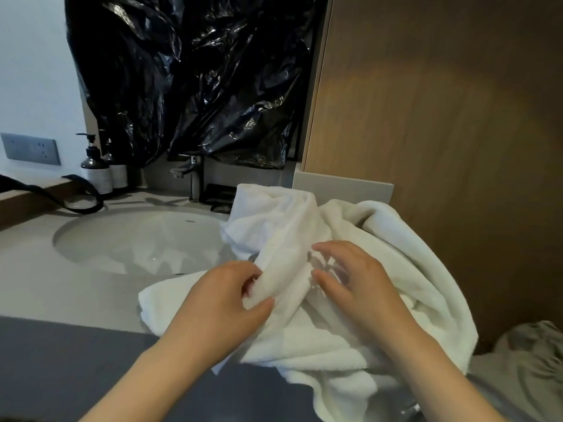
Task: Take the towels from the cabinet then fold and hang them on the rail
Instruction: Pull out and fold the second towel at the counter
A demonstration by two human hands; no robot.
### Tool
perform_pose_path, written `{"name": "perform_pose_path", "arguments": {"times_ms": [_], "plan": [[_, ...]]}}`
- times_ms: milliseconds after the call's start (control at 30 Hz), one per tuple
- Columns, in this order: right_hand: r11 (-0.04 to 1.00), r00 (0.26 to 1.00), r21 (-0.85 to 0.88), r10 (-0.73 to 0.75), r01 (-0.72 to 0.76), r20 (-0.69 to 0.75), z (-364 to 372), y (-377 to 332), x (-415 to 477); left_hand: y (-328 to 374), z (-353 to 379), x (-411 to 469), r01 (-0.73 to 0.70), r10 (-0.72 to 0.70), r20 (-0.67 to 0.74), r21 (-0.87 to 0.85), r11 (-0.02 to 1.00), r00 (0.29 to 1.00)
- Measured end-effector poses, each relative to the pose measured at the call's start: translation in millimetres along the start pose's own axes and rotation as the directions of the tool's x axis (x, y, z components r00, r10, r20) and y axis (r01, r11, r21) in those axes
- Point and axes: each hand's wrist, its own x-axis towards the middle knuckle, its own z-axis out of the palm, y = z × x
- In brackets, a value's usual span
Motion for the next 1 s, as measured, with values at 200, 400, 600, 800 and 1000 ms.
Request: {"name": "perform_pose_path", "arguments": {"times_ms": [200, 400, 600, 800, 1000], "plan": [[0.941, 0.95, 0.138, 0.311, -0.309, 0.003, -10.4, -16.1, 39.5, -0.9, -4.7, -5.2, -0.087, 0.087, -0.028, -0.021, 0.996, 0.996], [0.866, 0.86, 0.006, 0.496, -0.5, 0.124, -2.4, -20.2, 100.8, -3.7, -5.2, -6.0, -0.091, 0.089, -0.041, -0.051, 0.995, 0.995], [0.931, 0.931, 0.036, 0.361, -0.363, 0.05, 1.0, -10.1, 104.8, -14.3, -3.8, -0.4, 0.025, -0.012, 0.066, -0.187, 0.982, 0.998], [0.947, 0.959, 0.219, 0.263, -0.235, -0.107, -8.7, -23.6, 104.6, -16.8, -7.9, 13.5, 0.036, -0.045, -0.032, -0.236, 0.971, 0.998], [0.764, 0.903, 0.636, 0.342, -0.105, -0.261, -36.1, -51.5, 108.7, -6.3, -33.6, 34.5, -0.074, 0.018, -0.225, -0.243, 0.967, 0.974]]}}
